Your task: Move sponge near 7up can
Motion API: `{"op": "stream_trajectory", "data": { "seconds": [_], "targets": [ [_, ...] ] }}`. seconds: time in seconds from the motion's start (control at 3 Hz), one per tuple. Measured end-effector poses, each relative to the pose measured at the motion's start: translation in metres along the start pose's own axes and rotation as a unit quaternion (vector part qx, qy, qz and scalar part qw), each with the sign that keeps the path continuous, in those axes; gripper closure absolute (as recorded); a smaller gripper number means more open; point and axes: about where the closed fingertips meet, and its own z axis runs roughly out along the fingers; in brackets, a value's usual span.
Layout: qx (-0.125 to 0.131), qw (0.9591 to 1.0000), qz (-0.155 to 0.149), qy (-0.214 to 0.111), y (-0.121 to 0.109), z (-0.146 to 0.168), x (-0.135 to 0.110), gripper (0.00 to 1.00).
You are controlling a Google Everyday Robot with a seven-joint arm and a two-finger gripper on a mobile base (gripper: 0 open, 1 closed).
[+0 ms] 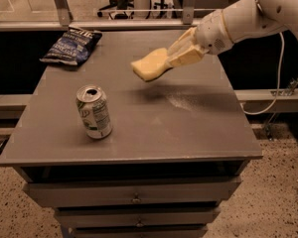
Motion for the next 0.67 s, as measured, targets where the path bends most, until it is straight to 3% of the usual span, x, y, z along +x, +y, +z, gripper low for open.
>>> {"op": "stream_trajectory", "data": {
  "seconds": [0.33,0.67],
  "targets": [
    [-0.045,0.9983,-0.037,0.001,0.058,0.016,-0.007,1.0],
    [-0.092,0.9934,-0.068,-0.001,0.111,0.033,-0.015,0.98]
  ]
}}
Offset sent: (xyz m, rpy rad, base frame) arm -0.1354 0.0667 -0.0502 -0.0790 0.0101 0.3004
